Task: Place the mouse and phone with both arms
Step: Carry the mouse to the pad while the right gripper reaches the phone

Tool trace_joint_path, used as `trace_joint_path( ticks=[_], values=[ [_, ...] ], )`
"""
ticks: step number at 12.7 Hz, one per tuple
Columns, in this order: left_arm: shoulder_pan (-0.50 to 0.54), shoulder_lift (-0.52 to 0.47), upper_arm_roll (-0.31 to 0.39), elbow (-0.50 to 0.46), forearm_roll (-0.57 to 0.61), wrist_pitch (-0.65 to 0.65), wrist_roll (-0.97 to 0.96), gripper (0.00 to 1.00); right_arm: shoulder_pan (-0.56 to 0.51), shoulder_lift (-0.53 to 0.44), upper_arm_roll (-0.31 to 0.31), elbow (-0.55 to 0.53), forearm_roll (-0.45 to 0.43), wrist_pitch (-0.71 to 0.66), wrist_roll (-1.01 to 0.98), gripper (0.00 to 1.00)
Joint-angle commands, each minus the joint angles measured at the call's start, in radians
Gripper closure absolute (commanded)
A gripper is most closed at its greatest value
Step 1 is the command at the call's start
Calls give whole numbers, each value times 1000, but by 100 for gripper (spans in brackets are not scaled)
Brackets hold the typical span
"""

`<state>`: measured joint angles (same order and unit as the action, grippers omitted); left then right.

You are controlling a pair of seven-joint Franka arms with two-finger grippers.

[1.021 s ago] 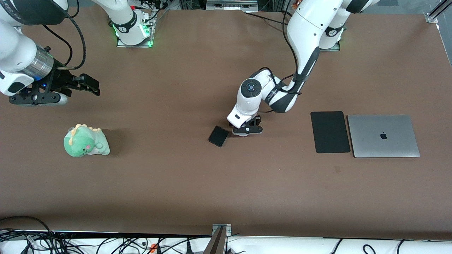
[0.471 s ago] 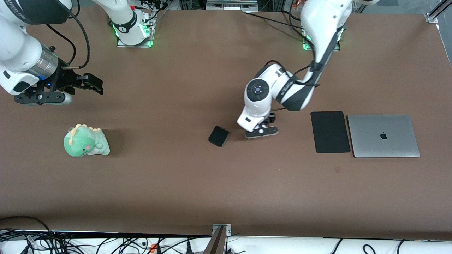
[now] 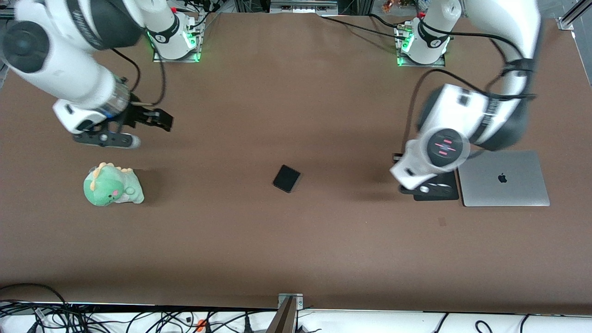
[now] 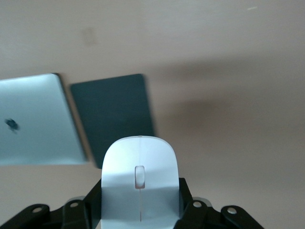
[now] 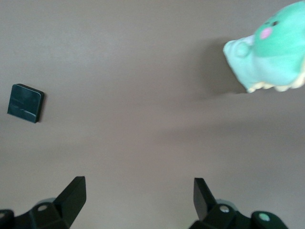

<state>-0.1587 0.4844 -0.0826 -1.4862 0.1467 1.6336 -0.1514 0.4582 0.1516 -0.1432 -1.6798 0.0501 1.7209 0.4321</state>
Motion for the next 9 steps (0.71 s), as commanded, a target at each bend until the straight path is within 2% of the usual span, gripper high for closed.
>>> trace_joint_path(
  ticks=[1, 2, 4, 6, 9],
  values=[
    [167, 17, -31, -43, 2, 38, 221, 71, 74, 90, -6, 6, 11, 87, 117, 0],
    [203, 16, -32, -84, 1, 84, 277, 71, 104, 133, -6, 6, 13, 139, 170, 0],
    [246, 16, -31, -143, -1, 152, 291, 72, 163, 222, -6, 20, 81, 239, 293, 0],
    [284, 14, -32, -230, -103, 256, 289, 72, 218, 316, -6, 29, 116, 345, 394, 0],
    [300, 13, -32, -380, -119, 478, 271, 72, 286, 489, -6, 144, 116, 419, 548, 0]
  ],
)
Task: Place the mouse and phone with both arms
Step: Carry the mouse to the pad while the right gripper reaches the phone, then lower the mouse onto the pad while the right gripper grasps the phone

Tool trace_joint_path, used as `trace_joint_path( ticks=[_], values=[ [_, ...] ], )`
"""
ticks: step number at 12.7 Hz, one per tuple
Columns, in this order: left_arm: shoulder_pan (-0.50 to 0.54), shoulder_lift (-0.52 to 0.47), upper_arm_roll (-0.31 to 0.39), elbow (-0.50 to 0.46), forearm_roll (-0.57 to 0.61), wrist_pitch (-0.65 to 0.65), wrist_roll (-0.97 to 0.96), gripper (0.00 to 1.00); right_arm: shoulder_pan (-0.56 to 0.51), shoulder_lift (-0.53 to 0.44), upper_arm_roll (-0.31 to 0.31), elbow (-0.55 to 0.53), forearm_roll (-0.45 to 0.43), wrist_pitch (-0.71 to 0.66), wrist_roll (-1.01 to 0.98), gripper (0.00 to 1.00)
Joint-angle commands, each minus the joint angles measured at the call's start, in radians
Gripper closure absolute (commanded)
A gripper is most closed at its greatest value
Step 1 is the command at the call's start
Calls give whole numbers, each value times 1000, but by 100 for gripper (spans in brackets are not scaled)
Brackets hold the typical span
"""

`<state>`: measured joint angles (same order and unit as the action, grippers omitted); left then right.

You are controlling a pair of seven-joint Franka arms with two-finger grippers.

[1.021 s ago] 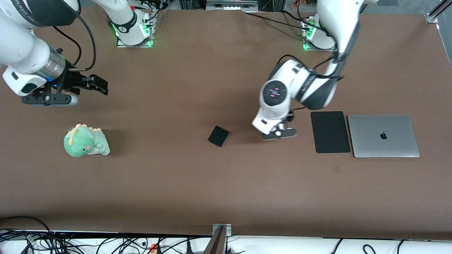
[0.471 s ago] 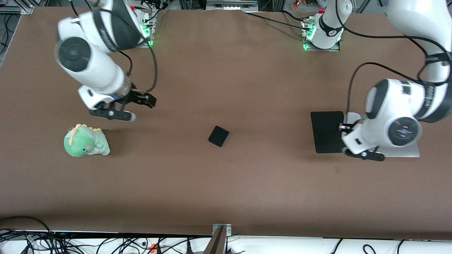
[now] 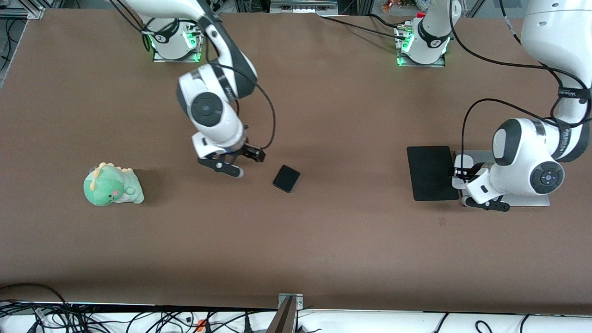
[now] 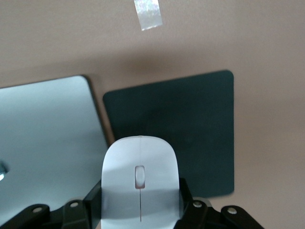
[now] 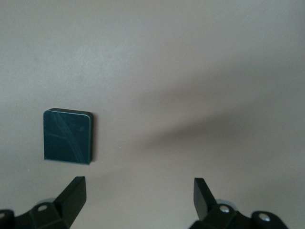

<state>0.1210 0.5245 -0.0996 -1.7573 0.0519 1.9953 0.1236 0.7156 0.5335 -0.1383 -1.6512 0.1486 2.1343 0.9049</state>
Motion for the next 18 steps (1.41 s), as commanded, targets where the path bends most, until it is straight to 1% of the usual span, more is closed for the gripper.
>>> trace_joint_path(
  ticks=[1, 3, 4, 5, 6, 9, 10, 11, 13, 15, 16, 18],
  values=[
    [20, -23, -17, -135, -24, 170, -25, 72, 47, 170, -10, 172, 16, 7, 122, 0],
    [20, -20, -17, -195, -30, 271, -42, 71, 80, 276, -10, 270, 15, 57, 190, 0],
    [20, -18, -15, -209, -47, 292, -59, 61, 88, 301, -10, 287, 15, 94, 204, 0],
    [16, -14, -15, -209, -53, 292, -79, 45, 91, 309, -10, 290, 15, 117, 209, 0],
    [14, -8, -15, -205, -52, 293, -76, 0, 94, 313, -10, 291, 15, 136, 210, 0],
    [6, -12, -15, -194, -52, 283, -79, 0, 116, 350, -10, 291, 14, 182, 216, 0],
    [6, -23, -15, -180, -50, 280, -75, 0, 123, 356, -10, 291, 12, 191, 218, 0],
    [8, -34, -15, -147, -50, 237, -73, 0, 136, 368, -10, 291, 8, 191, 218, 0],
    [6, -47, -17, -21, -40, 55, -71, 0, 145, 381, -12, 289, 3, 191, 229, 0],
    [0, -47, -19, 146, -38, -150, -71, 0, 145, 390, -14, 289, -1, 191, 230, 0],
    [-12, -47, -17, 210, -37, -229, -73, 0, 145, 391, -14, 289, -14, 191, 229, 0],
    [-23, -47, -20, 287, -30, -323, -75, 0, 143, 391, -15, 287, -21, 190, 223, 0]
  ],
)
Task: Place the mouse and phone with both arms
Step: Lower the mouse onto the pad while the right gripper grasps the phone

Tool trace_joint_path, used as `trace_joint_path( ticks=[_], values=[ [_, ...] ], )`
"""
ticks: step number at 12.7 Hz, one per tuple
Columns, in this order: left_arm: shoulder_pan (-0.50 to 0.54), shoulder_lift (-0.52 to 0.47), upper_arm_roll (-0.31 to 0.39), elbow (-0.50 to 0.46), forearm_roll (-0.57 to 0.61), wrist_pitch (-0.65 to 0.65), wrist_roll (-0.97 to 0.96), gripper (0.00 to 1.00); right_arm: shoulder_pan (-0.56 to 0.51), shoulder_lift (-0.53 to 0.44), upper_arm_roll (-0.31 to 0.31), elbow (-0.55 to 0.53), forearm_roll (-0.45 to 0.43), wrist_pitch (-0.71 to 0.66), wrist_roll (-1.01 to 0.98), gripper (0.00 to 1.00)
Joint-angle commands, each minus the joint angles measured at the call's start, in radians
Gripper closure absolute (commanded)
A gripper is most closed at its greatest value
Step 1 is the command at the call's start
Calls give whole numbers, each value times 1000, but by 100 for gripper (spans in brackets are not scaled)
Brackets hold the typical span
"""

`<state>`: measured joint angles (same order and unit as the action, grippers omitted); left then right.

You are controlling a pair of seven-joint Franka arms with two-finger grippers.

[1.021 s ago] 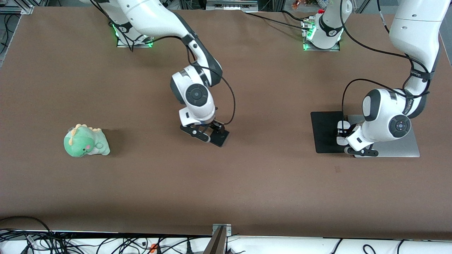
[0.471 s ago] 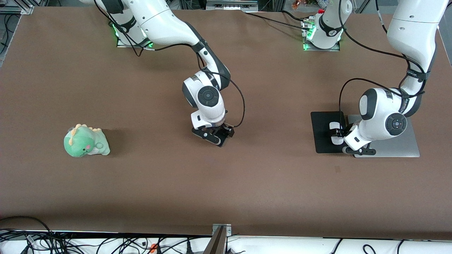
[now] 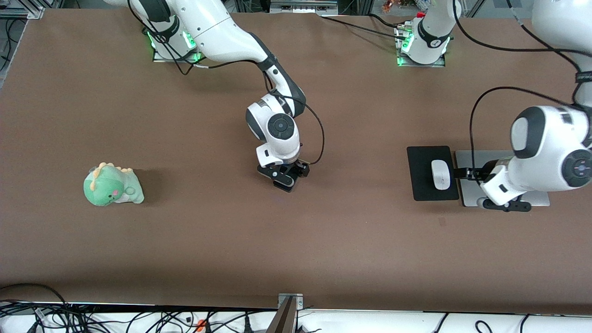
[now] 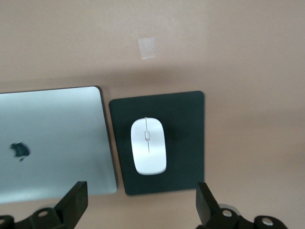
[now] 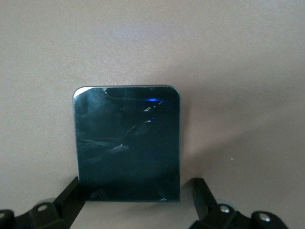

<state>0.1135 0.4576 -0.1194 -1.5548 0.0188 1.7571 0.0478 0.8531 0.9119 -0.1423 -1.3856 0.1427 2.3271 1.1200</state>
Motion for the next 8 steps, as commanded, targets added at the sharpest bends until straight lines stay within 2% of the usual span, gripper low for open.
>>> trace_joint_path(
  ticks=[1, 3, 5, 7, 8],
  values=[
    [-17, 12, -3, 125, 16, -129, 3, 0, 6, 12, -14, 20, -17, -5, 4, 0],
    [-40, -26, -6, 179, 68, -183, 4, 0, 6, 10, -16, 22, -35, -9, 1, 0],
    [-52, -95, 0, 179, 61, -177, 6, 0, 1, 10, -16, 22, -38, -11, 0, 0],
    [-122, -179, 36, 144, 69, -176, -6, 0, 1, 16, -16, 22, -44, -8, 4, 0],
    [-130, -242, 56, 90, 53, -162, -5, 0, 1, 21, -16, 22, -49, -8, 6, 2]
  ],
)
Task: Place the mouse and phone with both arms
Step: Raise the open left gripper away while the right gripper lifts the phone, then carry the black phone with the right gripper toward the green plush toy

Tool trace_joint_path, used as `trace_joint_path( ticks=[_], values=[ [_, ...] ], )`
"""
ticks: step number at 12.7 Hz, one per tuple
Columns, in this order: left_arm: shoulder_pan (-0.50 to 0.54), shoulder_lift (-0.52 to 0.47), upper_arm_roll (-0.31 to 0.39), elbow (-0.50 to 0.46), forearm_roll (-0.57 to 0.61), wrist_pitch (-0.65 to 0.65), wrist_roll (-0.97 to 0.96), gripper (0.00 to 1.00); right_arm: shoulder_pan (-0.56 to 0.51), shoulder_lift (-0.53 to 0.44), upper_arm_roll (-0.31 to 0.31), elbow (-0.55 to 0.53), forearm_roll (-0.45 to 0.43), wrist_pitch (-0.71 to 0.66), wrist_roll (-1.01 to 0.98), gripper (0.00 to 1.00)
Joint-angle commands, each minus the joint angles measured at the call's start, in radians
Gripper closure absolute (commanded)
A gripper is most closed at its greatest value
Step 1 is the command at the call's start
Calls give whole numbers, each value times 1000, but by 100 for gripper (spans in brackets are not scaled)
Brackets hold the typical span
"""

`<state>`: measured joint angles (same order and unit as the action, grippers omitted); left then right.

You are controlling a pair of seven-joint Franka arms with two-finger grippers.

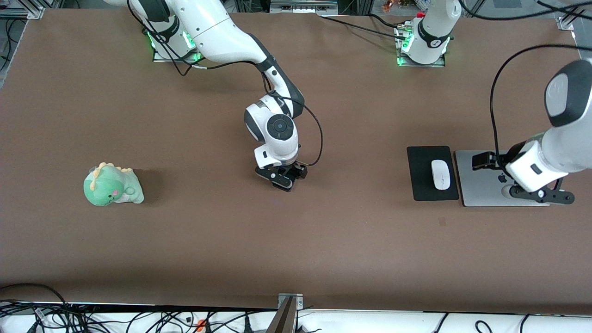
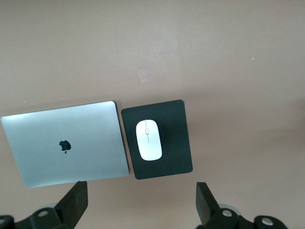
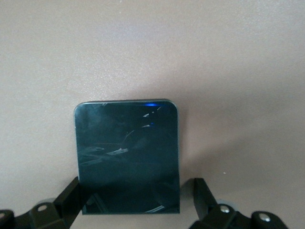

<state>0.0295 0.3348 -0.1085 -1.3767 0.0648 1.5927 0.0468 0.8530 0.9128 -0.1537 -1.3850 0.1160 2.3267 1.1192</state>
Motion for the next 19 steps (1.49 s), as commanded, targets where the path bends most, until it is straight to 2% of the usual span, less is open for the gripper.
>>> trace_joint_path(
  ticks=[1, 3, 4, 5, 7, 10, 13, 15, 19],
  values=[
    [-51, -173, 53, -140, 6, 33, -2, 0, 0, 21, -4, 21, -22, -6, 7, 7],
    [-103, -302, 127, -301, 1, 163, -8, 0, -2, 21, -4, 21, -22, -6, 4, 24],
    [-121, -351, 154, -373, -9, 218, -14, 0, -2, 20, -6, 21, -22, -7, 2, 29],
    [-132, -373, 167, -405, -41, 228, -18, 0, -3, 12, -6, 23, -22, -12, -1, 30],
    [-128, -381, 165, -400, -69, 193, -15, 0, -6, -11, -18, 23, -24, -47, -15, 31],
    [-126, -379, 158, -387, -59, 171, -16, 0, -38, -83, -30, 20, -13, -183, -146, 31],
    [-128, -373, 155, -398, -33, 196, -16, 0, -118, -181, -30, -6, -10, -352, -312, 31],
    [-128, -373, 153, -400, -33, 196, -18, 0, -149, -260, -42, -90, -10, -379, -422, 31],
    [-118, -379, 150, -397, -34, 197, -18, 0, -161, -446, -159, -362, -2, -337, -695, 30]
  ],
)
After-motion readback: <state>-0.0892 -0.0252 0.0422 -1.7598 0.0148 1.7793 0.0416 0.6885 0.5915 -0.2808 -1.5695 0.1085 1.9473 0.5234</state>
